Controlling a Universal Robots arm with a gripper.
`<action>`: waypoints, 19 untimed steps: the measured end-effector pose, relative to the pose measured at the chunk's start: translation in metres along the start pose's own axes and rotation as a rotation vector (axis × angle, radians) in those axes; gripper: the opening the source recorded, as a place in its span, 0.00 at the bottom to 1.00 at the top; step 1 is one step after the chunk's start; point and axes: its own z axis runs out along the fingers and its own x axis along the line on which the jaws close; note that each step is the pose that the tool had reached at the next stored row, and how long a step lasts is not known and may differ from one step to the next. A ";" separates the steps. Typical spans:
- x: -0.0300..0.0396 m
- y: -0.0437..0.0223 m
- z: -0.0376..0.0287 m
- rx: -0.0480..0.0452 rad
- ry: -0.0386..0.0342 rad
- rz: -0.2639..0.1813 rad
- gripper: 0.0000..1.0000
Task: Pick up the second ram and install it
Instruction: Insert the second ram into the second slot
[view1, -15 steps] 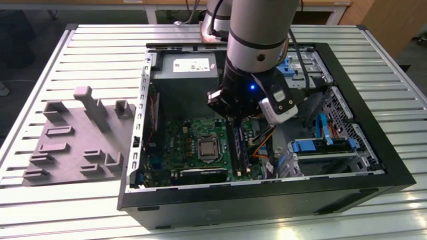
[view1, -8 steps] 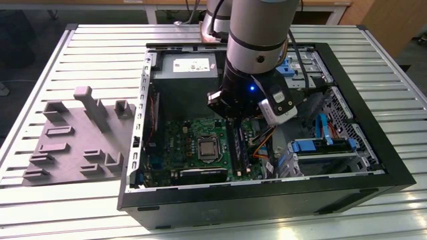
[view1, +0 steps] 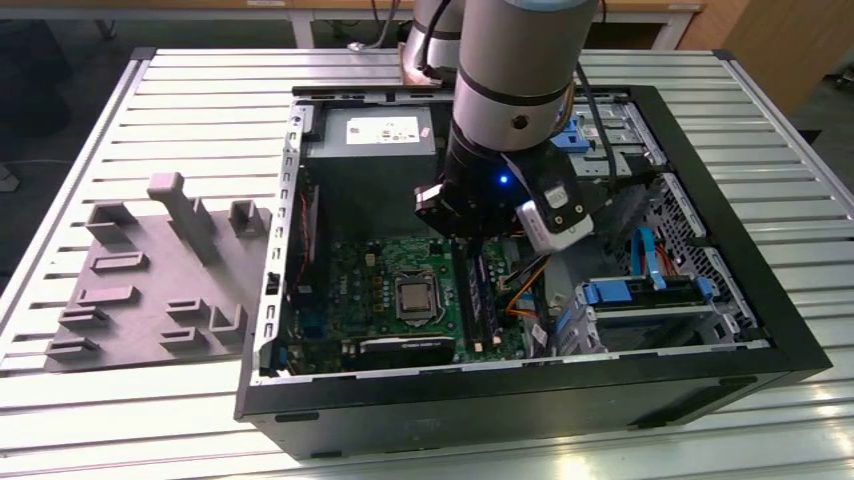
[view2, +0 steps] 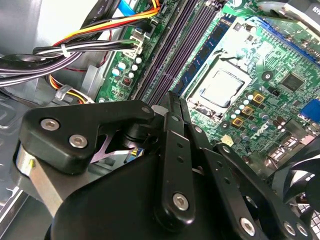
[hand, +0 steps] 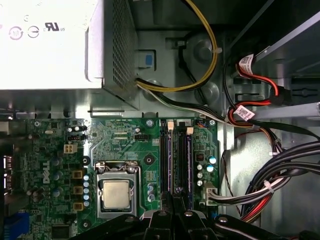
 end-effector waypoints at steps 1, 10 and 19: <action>0.0000 0.0000 0.0004 0.0000 0.0000 0.000 0.12; 0.0000 -0.0001 0.0052 0.0000 0.0000 0.000 0.12; 0.0000 -0.0002 0.0078 -0.0004 -0.0001 0.000 0.12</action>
